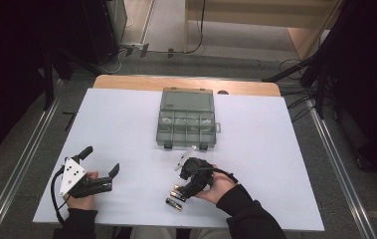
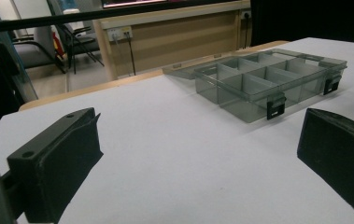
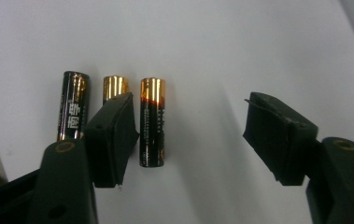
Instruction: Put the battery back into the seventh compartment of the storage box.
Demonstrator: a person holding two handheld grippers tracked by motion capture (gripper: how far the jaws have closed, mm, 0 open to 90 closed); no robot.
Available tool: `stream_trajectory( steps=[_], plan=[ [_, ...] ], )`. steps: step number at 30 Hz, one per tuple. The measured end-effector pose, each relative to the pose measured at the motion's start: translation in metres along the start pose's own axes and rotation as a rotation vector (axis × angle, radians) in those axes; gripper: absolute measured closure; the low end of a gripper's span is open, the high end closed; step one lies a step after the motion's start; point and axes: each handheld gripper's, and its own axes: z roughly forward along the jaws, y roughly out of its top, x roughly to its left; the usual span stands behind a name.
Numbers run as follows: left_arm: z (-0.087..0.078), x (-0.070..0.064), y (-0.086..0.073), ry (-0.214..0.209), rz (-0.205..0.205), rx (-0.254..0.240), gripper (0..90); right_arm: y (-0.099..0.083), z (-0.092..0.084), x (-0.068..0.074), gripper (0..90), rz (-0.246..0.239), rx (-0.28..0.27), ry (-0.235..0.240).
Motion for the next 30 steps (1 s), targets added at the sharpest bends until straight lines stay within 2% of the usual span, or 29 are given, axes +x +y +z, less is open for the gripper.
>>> stream_trajectory(
  steps=[2,3,9,11,13,15,18,24,28,30],
  plan=[
    [0.0,0.0,0.0,0.0,0.0,0.0,0.0,0.001,0.001,0.0,35.5,-0.009,0.007,0.001],
    [0.0,0.0,0.0,0.001,-0.002,-0.001,0.0,0.004,0.004,0.0,38.6,-0.004,0.042,0.003],
    [0.0,0.0,0.0,0.0,-0.004,-0.003,0.0,0.01,0.01,0.0,48.0,-0.018,0.1,0.028],
    [0.0,0.0,0.0,-0.001,-0.003,-0.002,0.0,0.013,0.012,0.001,59.5,0.008,0.145,0.038],
    [0.0,0.0,0.0,-0.002,-0.003,-0.002,0.0,0.015,0.012,0.0,69.1,0.052,0.161,0.052],
    [0.0,0.0,0.0,-0.003,-0.003,-0.001,0.0,0.016,0.013,-0.001,71.3,0.065,0.167,0.065],
    [0.0,0.0,0.0,-0.003,-0.002,-0.002,0.0,0.016,0.013,-0.002,76.5,0.087,0.173,0.071],
    [0.0,0.001,-0.001,-0.012,-0.023,-0.011,0.0,0.015,0.008,0.0,77.8,0.114,0.166,0.06],
    [-0.001,0.003,-0.001,-0.007,-0.037,-0.016,0.0,0.013,-0.001,-0.003,77.8,0.169,0.105,0.05],
    [-0.001,0.003,-0.001,-0.011,-0.036,-0.016,0.0,0.011,-0.003,-0.004,77.8,0.18,0.073,0.051]
  ],
)
